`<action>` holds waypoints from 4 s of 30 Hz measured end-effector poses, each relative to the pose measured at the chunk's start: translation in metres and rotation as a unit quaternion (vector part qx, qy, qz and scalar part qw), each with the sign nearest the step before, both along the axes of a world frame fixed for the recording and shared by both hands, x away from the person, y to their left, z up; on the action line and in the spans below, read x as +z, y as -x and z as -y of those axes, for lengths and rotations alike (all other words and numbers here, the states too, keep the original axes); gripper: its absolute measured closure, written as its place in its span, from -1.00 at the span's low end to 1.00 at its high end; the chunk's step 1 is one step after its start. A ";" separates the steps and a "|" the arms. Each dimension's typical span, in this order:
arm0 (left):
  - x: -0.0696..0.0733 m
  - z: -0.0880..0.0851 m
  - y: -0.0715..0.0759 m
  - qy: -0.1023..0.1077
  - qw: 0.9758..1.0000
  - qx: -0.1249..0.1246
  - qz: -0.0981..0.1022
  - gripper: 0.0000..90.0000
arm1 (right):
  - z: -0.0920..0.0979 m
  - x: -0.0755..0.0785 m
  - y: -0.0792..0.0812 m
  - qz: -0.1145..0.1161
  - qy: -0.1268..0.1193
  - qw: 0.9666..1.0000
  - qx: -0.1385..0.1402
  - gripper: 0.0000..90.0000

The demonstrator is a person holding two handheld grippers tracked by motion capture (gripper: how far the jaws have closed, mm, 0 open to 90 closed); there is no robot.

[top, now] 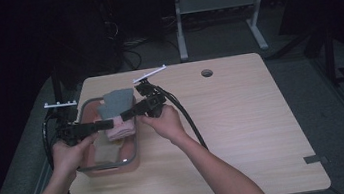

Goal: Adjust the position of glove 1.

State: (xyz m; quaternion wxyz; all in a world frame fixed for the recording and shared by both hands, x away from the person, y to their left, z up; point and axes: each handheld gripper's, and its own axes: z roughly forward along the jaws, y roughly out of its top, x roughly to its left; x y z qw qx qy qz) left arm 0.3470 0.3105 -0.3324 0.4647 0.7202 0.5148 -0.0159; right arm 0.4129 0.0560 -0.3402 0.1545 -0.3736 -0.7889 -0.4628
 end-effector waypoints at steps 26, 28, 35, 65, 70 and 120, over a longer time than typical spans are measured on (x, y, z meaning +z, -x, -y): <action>-0.029 -0.036 -0.002 -0.042 0.998 0.024 -0.039 0.55 | -0.049 -0.039 -0.011 -0.041 0.013 0.999 0.018 0.52; -0.032 -0.036 -0.003 -0.045 0.998 0.025 -0.043 0.55 | -0.051 -0.042 -0.011 -0.042 0.022 0.999 0.019 0.51; -0.039 -0.036 -0.003 -0.070 0.996 0.020 -0.051 0.55 | -0.058 -0.046 -0.011 -0.036 0.058 0.997 0.029 0.46; -0.027 -0.035 -0.006 -0.168 0.984 0.052 -0.017 0.00 | -0.033 -0.021 -0.009 0.009 0.091 0.996 0.016 0.27; -0.017 -0.035 -0.005 -0.144 0.988 0.053 0.004 -0.07 | -0.024 -0.014 -0.009 0.011 0.082 0.997 0.011 0.19; 0.014 0.051 -0.010 -0.061 0.996 -0.035 0.051 -0.38 | 0.099 -0.002 -0.003 0.016 0.051 0.994 -0.092 -0.23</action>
